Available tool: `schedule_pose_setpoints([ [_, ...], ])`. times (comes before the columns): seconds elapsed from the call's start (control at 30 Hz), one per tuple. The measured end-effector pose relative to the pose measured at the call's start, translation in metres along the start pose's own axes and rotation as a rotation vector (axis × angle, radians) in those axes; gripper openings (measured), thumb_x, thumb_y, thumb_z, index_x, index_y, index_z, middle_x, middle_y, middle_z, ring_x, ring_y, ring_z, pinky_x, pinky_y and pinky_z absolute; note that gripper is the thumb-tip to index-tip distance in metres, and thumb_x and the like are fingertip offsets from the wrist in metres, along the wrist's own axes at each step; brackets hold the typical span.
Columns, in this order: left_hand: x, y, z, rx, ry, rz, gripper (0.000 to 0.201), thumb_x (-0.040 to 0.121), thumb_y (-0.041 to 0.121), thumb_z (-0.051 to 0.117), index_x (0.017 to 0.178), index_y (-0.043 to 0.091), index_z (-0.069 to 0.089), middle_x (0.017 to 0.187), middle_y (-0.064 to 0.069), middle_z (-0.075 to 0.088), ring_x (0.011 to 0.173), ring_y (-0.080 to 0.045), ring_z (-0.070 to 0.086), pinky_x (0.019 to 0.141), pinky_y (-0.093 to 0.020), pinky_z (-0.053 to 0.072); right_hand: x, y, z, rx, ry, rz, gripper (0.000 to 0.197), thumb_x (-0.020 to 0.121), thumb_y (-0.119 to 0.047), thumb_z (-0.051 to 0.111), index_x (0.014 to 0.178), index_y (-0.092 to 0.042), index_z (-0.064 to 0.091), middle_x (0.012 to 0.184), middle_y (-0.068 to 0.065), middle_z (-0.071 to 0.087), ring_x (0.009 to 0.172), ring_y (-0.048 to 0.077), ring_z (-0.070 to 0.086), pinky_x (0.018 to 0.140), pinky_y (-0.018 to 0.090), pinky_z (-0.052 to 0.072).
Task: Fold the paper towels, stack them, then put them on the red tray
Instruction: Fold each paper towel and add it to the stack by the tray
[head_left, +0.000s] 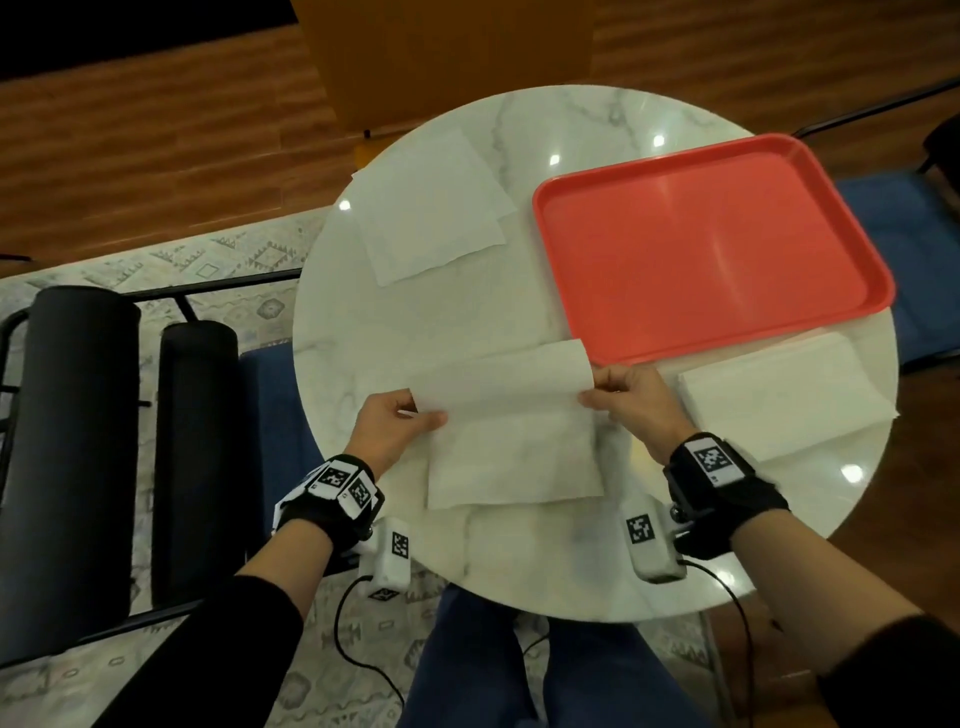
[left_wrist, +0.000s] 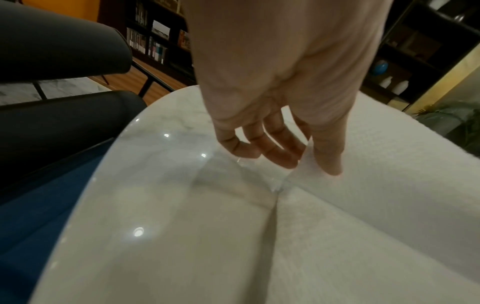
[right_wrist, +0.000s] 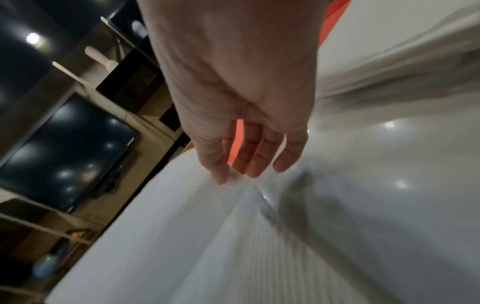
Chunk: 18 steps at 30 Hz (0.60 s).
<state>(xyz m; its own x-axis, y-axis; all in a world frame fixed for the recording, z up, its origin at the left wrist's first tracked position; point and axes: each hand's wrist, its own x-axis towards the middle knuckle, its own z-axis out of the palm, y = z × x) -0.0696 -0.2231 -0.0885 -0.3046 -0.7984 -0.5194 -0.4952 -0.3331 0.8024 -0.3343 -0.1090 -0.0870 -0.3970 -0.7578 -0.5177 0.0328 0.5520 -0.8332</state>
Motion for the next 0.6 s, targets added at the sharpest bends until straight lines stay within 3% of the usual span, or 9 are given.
schedule_pose_setpoints([
  [0.1,0.003,-0.007,0.002,0.037,0.051,0.066,0.019,0.072,0.007,0.078,0.064,0.019,0.067,0.071,0.001,0.068,0.063,-0.011,0.06,0.066,-0.019,0.046,0.003,0.014,-0.001,-0.09,0.074,-0.033,0.007,0.078,-0.004,0.07,0.085,-0.007,0.071,0.081,0.009,0.07,0.072,0.018,0.058,0.068,0.031,0.048],
  [0.23,-0.001,-0.017,0.007,0.1,0.133,0.183,0.027,0.072,0.003,0.077,0.07,0.027,0.065,0.075,0.008,0.063,0.058,0.004,0.056,0.061,-0.005,0.041,-0.002,0.022,-0.004,-0.176,0.129,-0.131,0.016,0.078,-0.006,0.071,0.074,-0.021,0.07,0.074,-0.004,0.064,0.065,0.015,0.054,0.066,0.029,0.047],
  [0.3,-0.004,-0.023,0.007,0.153,0.148,0.244,0.025,0.074,0.0,0.075,0.069,0.022,0.065,0.076,0.01,0.059,0.061,0.006,0.055,0.06,-0.004,0.04,-0.008,0.025,-0.004,-0.203,0.147,-0.195,0.017,0.078,-0.003,0.072,0.075,-0.019,0.071,0.081,-0.002,0.061,0.066,0.014,0.053,0.066,0.022,0.045],
  [0.4,-0.006,-0.03,0.004,0.236,0.133,0.268,0.012,0.08,0.001,0.069,0.078,0.013,0.069,0.085,0.013,0.058,0.071,0.0,0.055,0.065,-0.004,0.04,-0.015,0.031,-0.005,-0.262,0.134,-0.258,0.01,0.077,0.006,0.069,0.077,-0.004,0.073,0.089,0.004,0.059,0.069,-0.003,0.053,0.066,0.007,0.04],
  [0.5,-0.01,-0.037,-0.002,0.342,0.1,0.332,0.017,0.084,-0.004,0.061,0.086,0.009,0.072,0.098,0.012,0.059,0.089,-0.003,0.057,0.078,-0.005,0.04,-0.018,0.037,-0.01,-0.287,0.132,-0.305,0.026,0.08,0.013,0.061,0.068,-0.009,0.068,0.096,0.007,0.059,0.077,-0.011,0.053,0.069,0.002,0.038],
  [0.53,-0.012,-0.038,-0.004,0.394,0.083,0.373,0.02,0.085,-0.006,0.059,0.087,0.009,0.073,0.102,0.01,0.06,0.093,-0.007,0.058,0.083,-0.011,0.043,-0.019,0.039,-0.012,-0.305,0.129,-0.314,0.031,0.081,0.014,0.059,0.068,-0.013,0.068,0.099,0.008,0.06,0.082,-0.008,0.054,0.071,0.001,0.038],
  [0.6,-0.015,-0.04,-0.008,0.502,0.041,0.442,0.031,0.086,-0.011,0.053,0.089,0.011,0.075,0.106,0.007,0.059,0.097,-0.011,0.058,0.087,-0.023,0.047,-0.019,0.044,-0.017,-0.379,0.108,-0.333,0.038,0.08,0.019,0.054,0.068,-0.014,0.069,0.106,0.008,0.062,0.089,0.011,0.058,0.075,0.003,0.039],
])
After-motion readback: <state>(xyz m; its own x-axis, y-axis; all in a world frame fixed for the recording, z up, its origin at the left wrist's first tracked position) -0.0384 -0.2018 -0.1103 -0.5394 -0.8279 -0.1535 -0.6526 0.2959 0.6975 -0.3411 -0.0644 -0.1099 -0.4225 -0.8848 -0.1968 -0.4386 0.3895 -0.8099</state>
